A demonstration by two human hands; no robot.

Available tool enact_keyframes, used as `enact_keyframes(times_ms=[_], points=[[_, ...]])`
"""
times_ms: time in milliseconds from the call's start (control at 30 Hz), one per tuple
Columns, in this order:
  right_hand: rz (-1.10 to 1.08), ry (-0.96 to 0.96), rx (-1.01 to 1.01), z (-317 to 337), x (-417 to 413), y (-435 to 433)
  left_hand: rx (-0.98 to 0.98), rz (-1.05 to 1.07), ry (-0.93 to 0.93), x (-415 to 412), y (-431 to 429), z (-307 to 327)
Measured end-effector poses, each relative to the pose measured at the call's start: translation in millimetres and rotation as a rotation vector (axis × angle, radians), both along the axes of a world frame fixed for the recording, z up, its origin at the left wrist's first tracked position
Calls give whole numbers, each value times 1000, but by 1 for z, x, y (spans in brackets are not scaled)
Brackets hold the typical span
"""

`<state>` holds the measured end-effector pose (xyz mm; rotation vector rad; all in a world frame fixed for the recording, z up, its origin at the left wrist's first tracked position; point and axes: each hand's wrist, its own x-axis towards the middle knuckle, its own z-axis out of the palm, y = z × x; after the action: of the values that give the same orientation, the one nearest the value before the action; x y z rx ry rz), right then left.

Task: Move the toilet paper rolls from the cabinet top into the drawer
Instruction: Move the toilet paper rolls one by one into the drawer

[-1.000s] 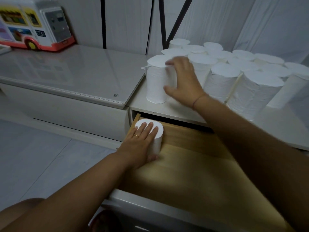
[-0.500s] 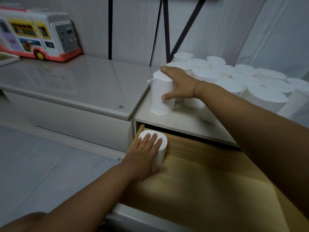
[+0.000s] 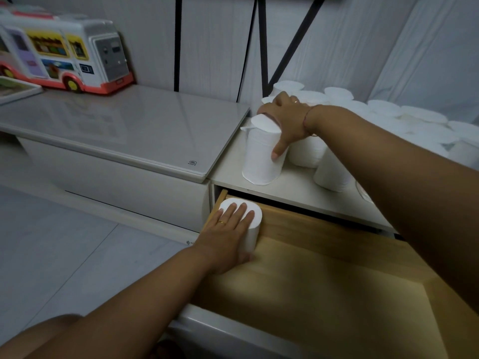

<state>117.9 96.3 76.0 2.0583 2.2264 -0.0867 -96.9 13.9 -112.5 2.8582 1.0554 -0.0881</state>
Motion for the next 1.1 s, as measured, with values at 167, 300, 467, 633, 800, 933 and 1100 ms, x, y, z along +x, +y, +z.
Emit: enact_keyframes(times_ms=[167, 300, 467, 633, 800, 933, 1100], points=[[87, 72, 106, -7, 1, -35, 10, 2, 0, 0, 1, -2], [14, 139, 284, -13, 4, -80, 5, 9, -13, 0, 2, -5], [-90, 376, 324, -42, 1, -150, -34, 20, -73, 2, 0, -8], [-215, 475, 200, -87, -1, -181, -51, 6, -69, 4, -3, -7], [-288, 356, 233, -100, 11, -180, -31, -20, -79, 7, -9, -7], [-311, 302, 190, -123, 7, -177, -16, -33, -71, 8, -11, -7], [-312, 297, 193, -166, -10, -168, -26, -41, -85, 11, -13, -7]])
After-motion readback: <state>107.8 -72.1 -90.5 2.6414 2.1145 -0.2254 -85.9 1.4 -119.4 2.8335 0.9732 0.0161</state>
